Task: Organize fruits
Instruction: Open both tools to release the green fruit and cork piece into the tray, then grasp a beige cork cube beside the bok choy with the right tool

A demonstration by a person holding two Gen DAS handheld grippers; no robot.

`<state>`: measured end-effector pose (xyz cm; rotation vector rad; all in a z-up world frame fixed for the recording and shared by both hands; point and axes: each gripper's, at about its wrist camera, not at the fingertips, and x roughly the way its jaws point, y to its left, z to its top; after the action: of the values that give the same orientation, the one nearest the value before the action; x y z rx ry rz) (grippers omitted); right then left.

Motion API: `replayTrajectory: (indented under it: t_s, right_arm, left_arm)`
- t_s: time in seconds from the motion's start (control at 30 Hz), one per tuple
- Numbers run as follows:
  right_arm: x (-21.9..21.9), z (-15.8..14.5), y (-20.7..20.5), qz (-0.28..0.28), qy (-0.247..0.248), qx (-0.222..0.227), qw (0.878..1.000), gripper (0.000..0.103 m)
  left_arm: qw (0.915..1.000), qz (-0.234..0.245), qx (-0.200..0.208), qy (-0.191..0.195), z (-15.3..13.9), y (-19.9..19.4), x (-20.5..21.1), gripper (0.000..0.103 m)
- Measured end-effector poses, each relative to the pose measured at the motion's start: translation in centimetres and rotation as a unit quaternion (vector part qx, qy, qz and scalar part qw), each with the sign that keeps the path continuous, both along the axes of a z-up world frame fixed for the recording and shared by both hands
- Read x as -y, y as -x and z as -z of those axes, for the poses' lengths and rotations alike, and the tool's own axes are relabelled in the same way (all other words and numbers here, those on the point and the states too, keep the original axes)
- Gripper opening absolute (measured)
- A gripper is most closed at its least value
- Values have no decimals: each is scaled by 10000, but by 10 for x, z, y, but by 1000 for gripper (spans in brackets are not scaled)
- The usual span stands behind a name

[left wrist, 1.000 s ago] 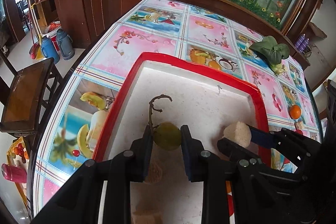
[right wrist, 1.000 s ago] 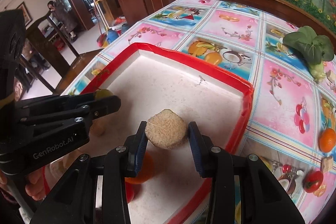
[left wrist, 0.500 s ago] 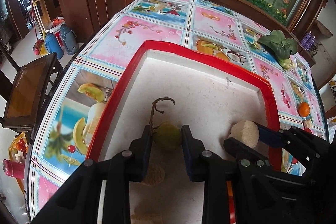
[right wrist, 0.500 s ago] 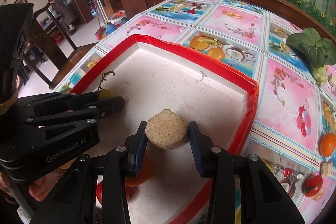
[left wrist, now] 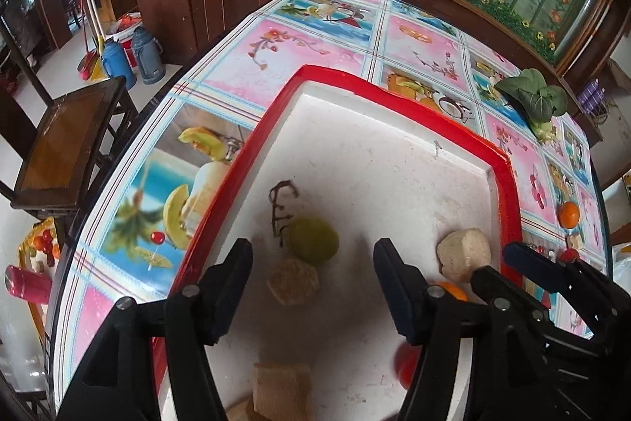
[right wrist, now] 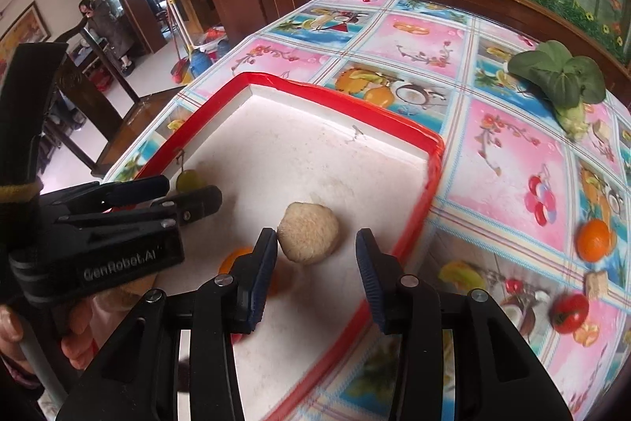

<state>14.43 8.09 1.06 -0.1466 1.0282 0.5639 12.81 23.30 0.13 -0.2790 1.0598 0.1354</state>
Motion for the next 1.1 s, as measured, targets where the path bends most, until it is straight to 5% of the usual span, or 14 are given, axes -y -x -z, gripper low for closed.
replayTrajectory:
  t_s: [0.4, 0.73, 0.93, 1.1]
  right_arm:
    - [50, -13, 36, 152, -276, -33, 9995, 42]
    - [133, -1, 60, 592, -430, -228, 9971, 42]
    - [203, -15, 30, 1090, -481, -11, 9929, 42]
    - [253, -39, -35, 1349, -447, 511, 9885, 42]
  left_arm:
    - [10000, 11, 18, 66, -11, 25, 39, 75]
    - [9980, 629, 60, 67, -23, 40, 118, 76]
    - [9945, 1045, 32, 49, -25, 43, 171, 76]
    - [9926, 1209, 26, 69, -24, 40, 200, 76]
